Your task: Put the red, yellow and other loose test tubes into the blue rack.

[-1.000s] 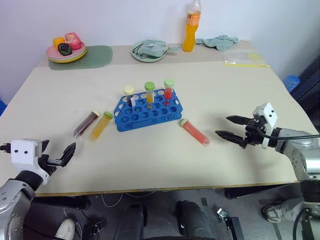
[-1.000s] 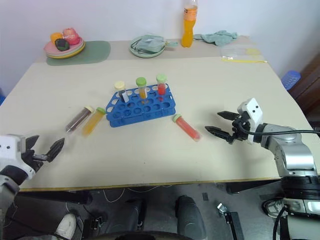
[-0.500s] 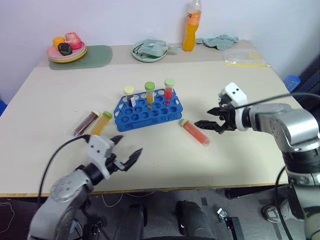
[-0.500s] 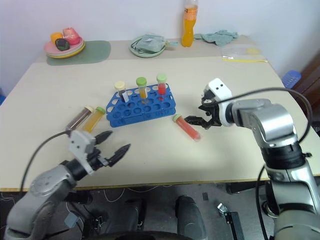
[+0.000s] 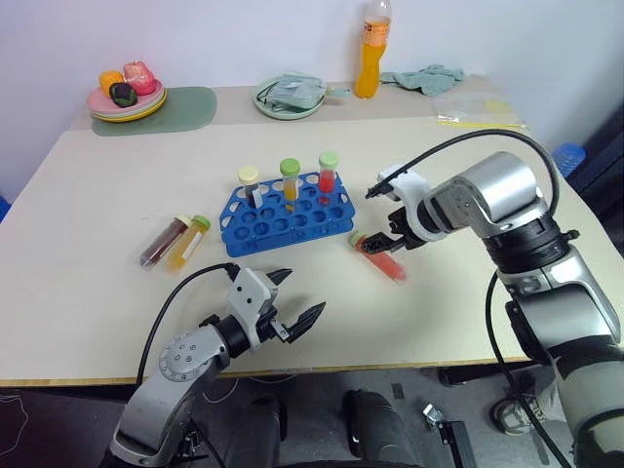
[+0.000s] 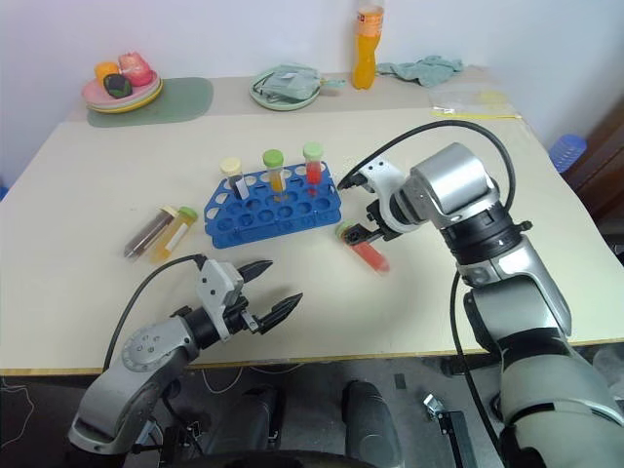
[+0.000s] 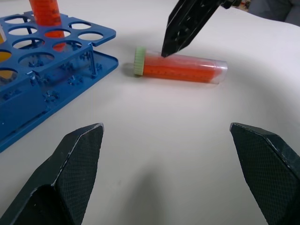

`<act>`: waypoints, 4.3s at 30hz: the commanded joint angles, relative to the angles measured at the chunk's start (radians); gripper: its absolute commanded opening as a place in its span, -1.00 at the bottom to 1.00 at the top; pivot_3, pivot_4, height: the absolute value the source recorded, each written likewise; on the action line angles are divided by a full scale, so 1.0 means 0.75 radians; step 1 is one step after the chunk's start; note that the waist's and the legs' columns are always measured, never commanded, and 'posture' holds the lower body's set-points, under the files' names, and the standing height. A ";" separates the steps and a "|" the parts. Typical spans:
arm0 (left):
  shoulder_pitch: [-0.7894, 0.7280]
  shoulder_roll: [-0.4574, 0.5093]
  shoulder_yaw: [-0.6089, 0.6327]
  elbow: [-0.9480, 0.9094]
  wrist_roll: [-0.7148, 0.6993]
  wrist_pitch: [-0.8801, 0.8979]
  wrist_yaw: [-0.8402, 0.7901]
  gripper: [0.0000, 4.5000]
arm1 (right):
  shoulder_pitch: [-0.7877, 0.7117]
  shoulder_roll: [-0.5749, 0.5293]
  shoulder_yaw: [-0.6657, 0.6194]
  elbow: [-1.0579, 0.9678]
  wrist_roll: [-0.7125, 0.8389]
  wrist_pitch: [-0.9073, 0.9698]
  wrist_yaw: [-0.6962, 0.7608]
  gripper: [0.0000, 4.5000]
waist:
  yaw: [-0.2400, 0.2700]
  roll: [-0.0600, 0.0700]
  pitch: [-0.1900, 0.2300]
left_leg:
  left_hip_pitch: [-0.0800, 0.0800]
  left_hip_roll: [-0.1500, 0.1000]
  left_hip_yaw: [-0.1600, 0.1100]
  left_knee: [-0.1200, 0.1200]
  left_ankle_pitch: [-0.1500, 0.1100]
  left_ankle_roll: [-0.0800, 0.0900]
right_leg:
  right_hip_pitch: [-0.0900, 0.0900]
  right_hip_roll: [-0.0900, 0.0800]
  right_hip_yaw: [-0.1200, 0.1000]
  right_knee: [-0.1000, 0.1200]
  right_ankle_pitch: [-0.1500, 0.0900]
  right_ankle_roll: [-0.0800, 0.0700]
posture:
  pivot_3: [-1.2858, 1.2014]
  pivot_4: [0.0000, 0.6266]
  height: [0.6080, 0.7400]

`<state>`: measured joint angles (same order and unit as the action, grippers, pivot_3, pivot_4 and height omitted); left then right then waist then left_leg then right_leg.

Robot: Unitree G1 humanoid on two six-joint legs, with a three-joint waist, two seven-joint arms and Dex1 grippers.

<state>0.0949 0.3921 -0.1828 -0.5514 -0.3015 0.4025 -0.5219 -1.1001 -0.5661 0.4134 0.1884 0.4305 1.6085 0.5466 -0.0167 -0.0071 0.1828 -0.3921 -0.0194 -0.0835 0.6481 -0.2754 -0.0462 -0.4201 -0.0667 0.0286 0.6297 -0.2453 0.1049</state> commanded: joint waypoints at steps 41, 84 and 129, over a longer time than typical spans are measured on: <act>-0.060 -0.049 0.162 0.077 0.002 -0.134 0.060 1.00 | 0.659 0.649 -0.471 -0.153 -0.317 -1.812 -0.434 -0.68 | -0.004 0.000 0.000 | 0.001 0.001 0.001 0.000 0.001 -0.002 | -0.002 0.003 0.003 0.003 0.001 0.000 | 0.03 -0.52 1.00; -0.065 -0.022 0.277 0.075 -0.028 -0.092 0.068 1.00 | 0.619 0.663 -0.567 -0.061 -0.289 -1.949 -0.341 0.99 | -0.004 0.001 0.000 | 0.001 0.001 0.001 0.000 0.001 -0.002 | -0.002 0.003 0.003 0.004 0.001 -0.001 | 0.03 -0.52 1.00; -0.103 -0.043 0.369 -0.015 -0.082 0.009 0.204 1.00 | 0.644 0.534 -0.609 -0.252 -0.061 -1.721 -0.004 0.99 | -0.002 0.001 0.000 | 0.001 0.001 0.001 0.000 0.001 -0.002 | -0.002 0.003 0.003 0.004 0.001 -0.001 | 0.03 -0.52 1.00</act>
<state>0.0448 0.3615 0.0180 -0.5138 -0.3280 0.3963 -0.4009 -0.6168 -0.1569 -0.0162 0.0633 0.3663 0.3281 0.5473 -0.0180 -0.0064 0.1828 -0.3912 -0.0184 -0.0830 0.6481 -0.2745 -0.0475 -0.4218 -0.0643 0.0311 0.6327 -0.2442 0.1044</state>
